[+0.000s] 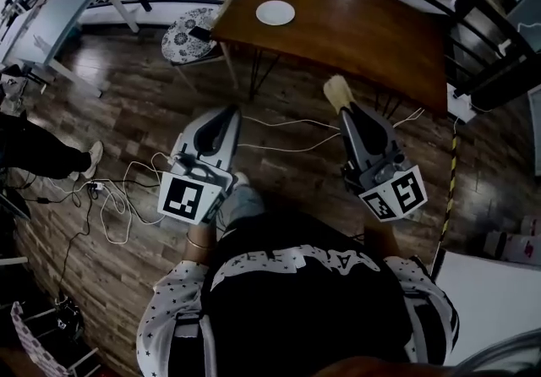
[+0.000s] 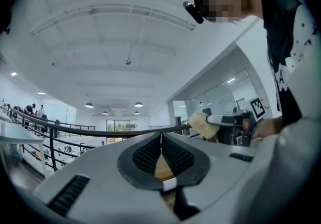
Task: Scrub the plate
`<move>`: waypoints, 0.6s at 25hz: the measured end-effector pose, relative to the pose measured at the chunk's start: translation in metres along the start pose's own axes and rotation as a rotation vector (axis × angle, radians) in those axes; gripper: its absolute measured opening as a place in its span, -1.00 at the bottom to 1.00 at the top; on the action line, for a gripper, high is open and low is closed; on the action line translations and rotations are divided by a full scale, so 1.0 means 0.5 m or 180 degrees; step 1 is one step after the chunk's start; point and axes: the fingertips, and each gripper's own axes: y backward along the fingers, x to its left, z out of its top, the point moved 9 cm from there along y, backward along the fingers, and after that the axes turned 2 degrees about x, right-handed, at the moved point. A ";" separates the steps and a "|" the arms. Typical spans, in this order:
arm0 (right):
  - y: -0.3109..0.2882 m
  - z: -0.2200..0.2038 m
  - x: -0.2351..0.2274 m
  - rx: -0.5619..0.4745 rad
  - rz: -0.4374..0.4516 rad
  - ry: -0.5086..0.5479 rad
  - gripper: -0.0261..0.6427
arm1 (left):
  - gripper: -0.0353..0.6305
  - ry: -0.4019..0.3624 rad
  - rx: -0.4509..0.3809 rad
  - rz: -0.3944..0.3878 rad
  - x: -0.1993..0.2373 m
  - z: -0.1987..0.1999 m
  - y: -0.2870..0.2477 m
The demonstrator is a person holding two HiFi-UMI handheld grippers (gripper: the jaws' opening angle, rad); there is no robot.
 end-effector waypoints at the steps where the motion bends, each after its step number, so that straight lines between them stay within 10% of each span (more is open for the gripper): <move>1: -0.011 -0.001 -0.002 0.0001 -0.0013 -0.0005 -0.78 | -0.85 0.0006 0.0000 -0.0023 0.012 -0.002 -0.008; 15: -0.151 -0.022 -0.034 0.0070 -0.0166 0.0102 -0.78 | -0.85 0.0001 0.0070 -0.0134 0.171 -0.023 -0.095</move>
